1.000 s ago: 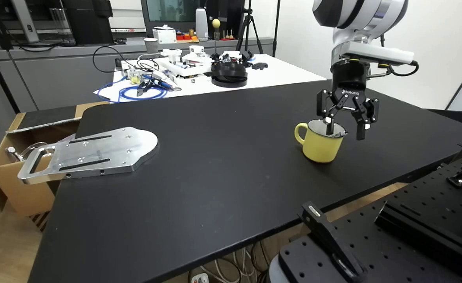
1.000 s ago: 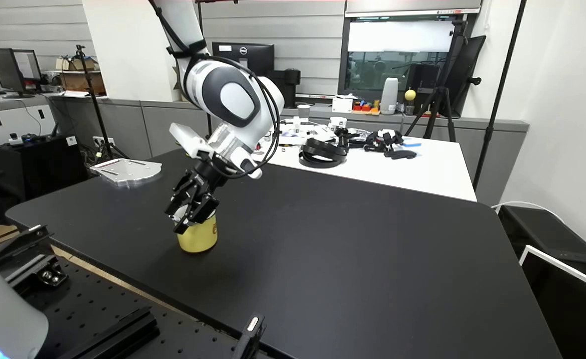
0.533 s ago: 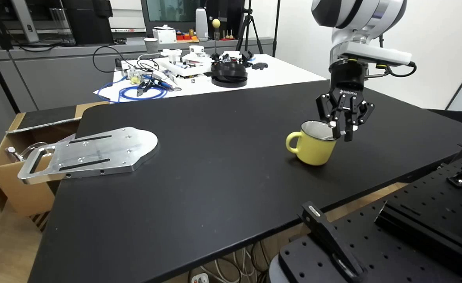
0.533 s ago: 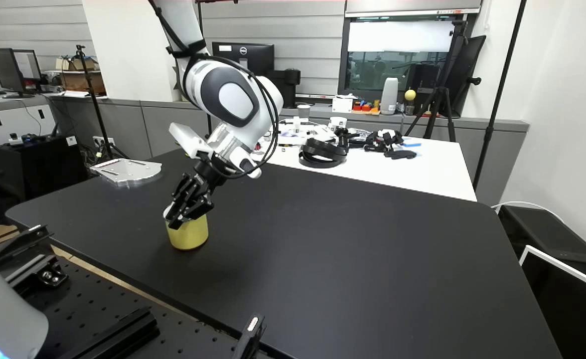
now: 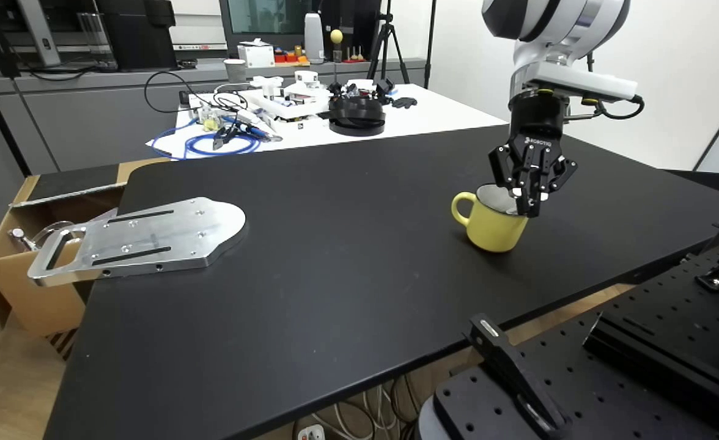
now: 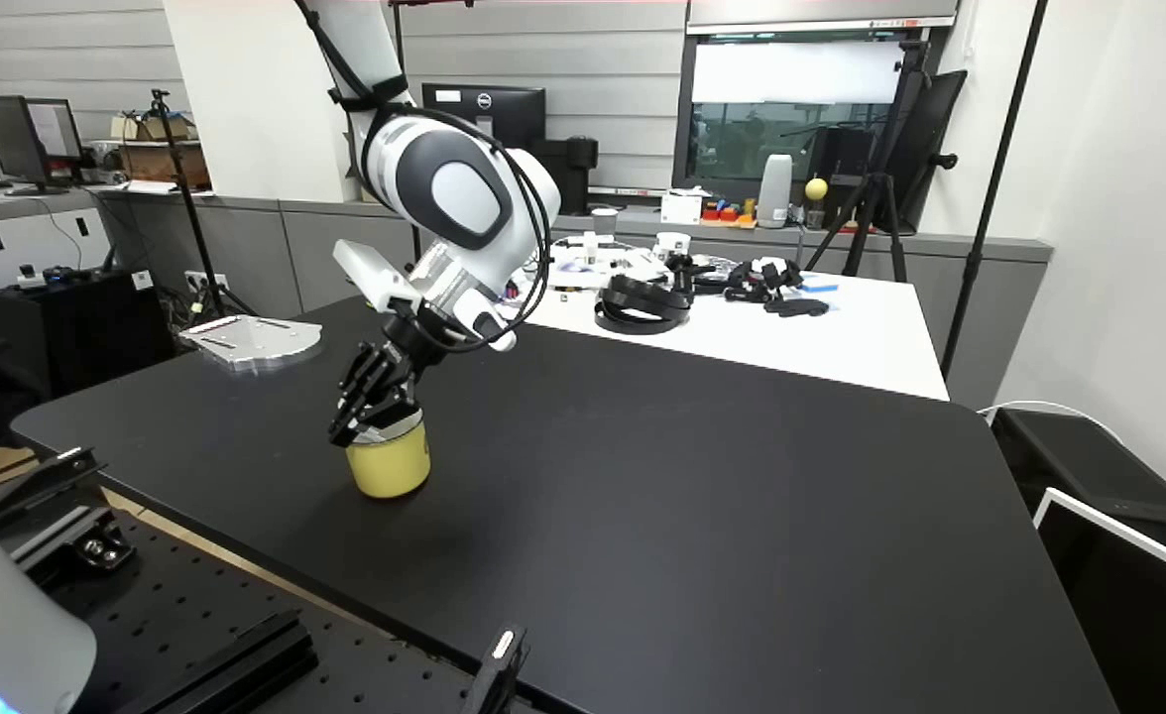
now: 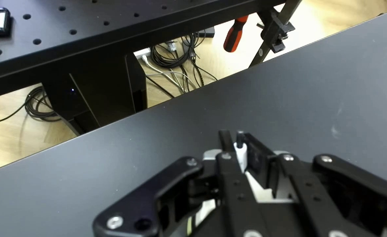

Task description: Pick the pen from the cup and put it on the table

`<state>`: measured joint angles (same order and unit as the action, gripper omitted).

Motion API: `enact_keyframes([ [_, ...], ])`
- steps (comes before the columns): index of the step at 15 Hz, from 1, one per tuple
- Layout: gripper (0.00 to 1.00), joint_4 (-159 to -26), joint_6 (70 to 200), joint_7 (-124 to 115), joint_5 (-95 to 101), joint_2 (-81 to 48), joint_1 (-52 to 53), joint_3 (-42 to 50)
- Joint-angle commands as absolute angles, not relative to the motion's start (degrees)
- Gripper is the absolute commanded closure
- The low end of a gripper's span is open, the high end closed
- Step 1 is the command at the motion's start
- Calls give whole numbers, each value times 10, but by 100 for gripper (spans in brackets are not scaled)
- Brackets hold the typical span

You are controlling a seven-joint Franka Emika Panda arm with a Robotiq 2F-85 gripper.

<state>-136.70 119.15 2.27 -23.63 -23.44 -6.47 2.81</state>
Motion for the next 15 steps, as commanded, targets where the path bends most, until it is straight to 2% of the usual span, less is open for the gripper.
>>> enact_keyframes([
  [1,97,-1360,1180,28,-249,-229,-74,23],
  [15,97,-1300,1021,20,-247,-165,-68,23],
])
